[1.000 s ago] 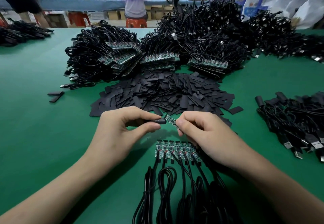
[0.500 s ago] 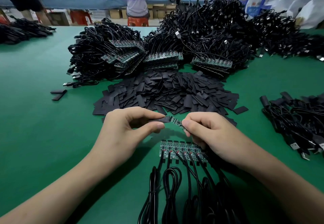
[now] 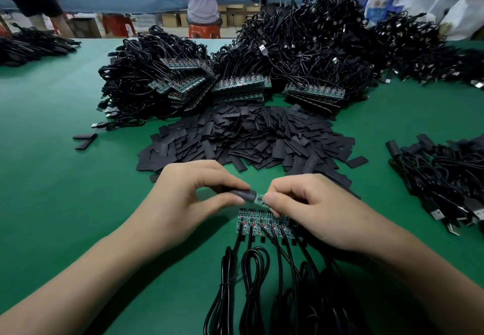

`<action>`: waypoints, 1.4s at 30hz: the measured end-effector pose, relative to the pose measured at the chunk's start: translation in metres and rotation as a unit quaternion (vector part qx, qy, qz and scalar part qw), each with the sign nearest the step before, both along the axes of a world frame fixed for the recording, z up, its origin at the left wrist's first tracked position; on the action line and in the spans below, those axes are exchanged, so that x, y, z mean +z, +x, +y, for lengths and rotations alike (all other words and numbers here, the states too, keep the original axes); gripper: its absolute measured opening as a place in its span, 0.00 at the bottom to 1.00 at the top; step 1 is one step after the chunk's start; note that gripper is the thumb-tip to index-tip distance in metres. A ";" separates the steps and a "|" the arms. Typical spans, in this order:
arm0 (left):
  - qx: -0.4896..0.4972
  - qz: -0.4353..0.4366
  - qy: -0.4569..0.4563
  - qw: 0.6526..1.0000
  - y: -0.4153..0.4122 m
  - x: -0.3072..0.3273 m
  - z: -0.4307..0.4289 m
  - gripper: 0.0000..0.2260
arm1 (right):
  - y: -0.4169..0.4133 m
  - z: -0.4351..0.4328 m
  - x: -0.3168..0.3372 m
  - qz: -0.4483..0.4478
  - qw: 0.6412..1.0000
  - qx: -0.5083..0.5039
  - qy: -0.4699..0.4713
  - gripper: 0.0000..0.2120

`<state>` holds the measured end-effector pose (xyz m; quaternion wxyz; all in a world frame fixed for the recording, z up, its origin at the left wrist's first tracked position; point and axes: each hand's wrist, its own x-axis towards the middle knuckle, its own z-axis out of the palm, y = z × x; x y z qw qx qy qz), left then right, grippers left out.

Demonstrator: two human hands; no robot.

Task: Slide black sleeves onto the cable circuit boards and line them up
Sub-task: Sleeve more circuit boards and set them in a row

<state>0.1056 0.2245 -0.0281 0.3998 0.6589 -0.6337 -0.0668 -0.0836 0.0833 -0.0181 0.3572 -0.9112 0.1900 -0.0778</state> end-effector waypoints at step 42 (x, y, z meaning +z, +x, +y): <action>0.029 0.144 -0.082 0.986 -0.010 -0.009 -0.002 0.08 | 0.001 0.007 -0.010 -0.243 0.960 -0.022 -0.138 0.02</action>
